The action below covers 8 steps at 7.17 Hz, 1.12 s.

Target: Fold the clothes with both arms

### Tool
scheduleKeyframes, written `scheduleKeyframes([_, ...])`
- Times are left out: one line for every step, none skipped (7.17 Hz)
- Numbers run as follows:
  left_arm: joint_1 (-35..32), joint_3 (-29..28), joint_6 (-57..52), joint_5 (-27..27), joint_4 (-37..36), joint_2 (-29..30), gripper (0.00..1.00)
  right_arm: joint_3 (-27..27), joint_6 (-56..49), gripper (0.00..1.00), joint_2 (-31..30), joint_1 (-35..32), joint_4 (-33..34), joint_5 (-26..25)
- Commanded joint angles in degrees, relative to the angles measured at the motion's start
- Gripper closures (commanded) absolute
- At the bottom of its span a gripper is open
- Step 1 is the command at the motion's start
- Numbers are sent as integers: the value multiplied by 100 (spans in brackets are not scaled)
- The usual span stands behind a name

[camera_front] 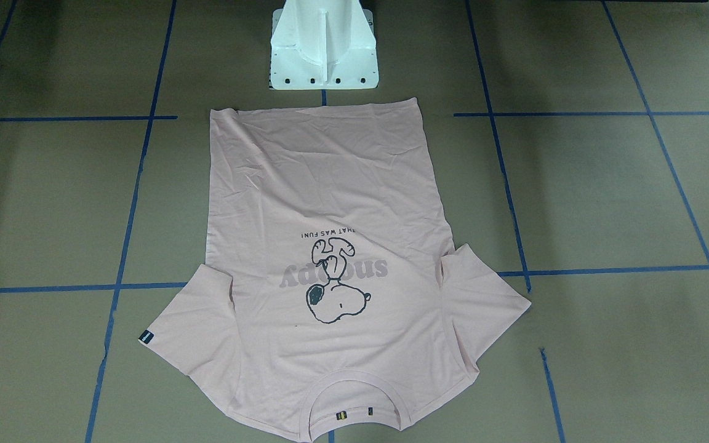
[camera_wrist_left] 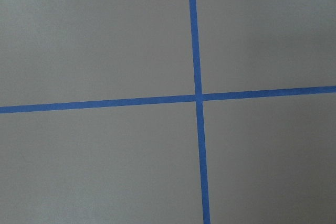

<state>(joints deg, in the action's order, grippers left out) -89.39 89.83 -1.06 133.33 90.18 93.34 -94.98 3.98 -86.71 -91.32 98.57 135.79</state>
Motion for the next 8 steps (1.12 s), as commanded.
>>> scheduleKeyframes([0, -1, 1, 26, 9, 9, 0, -46, -20, 0, 75, 183, -257, -35])
scheduleKeyframes([9, 17, -8, 26, 43, 70, 0, -12, -20, 0, 154, 403, -294, -44])
scheduleKeyframes([44, 26, -8, -17, 44, 331, 0, 215, -12, 0, 302, 561, -321, -18])
scheduleKeyframes([70, 43, 0, 43, 53, 708, 0, 609, -3, 0, 669, 859, -808, -35])
scheduleKeyframes([105, 26, -26, 70, 148, 1008, 0, 1091, 41, 0, 873, 1018, -1587, 8])
scheduleKeyframes([419, -70, -17, 62, 750, 1037, 0, 1453, 137, 0, 1223, 1307, -2439, -52])
scheduleKeyframes([657, -149, 18, 70, 1278, 1020, 0, 1839, 634, 0, 1662, 1510, -2639, -70])
scheduleKeyframes([685, -124, 244, 62, 1474, 1080, 0, 2121, 1448, 0, 2153, 1747, -2659, -88])
